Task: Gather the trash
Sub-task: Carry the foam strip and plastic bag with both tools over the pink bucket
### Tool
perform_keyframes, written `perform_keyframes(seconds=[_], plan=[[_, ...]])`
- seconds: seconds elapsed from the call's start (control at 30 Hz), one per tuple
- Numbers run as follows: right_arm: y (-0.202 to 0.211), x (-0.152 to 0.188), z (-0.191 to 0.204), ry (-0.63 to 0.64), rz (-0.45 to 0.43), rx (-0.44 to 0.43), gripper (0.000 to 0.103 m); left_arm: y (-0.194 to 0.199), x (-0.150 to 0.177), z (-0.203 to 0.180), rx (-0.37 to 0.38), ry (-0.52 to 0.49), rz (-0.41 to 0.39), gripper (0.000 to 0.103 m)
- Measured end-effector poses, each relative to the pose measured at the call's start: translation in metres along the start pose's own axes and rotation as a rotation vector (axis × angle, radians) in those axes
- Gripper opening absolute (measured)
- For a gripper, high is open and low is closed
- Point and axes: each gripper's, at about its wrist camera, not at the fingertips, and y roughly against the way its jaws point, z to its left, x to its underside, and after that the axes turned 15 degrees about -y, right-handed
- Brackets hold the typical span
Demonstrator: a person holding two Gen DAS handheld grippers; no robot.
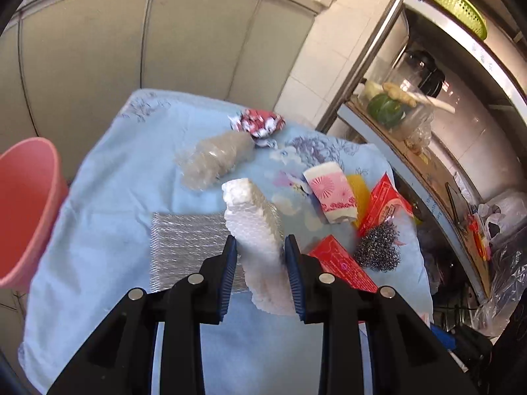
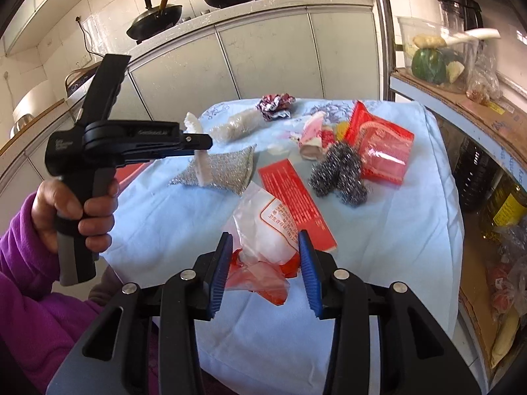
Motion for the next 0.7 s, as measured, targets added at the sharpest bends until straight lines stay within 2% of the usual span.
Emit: perform_keyframes(seconds=[0.3,0.47,0.6,0.7], plan=[[-0.032,-0.028,0.064,0.124,-0.004,-0.100,0.041,0.053,0.017,0.049,-0.153,0.019,-0.111,0.029],[-0.063,-0.047,0.113,0.193,0.016,-0.189,0.041,0.081,0.033,0.085,-0.282,0.050,-0.152,0.029],[-0.090,-0.056,0.154,0.226,0.038,-0.245,0.041,0.102,0.049,0.121,-0.365,0.107,-0.176,0.029],[-0.111,-0.061,0.183,0.246,0.060,-0.283,0.041,0.112,0.060,0.146,-0.392,0.159,-0.181,0.030]])
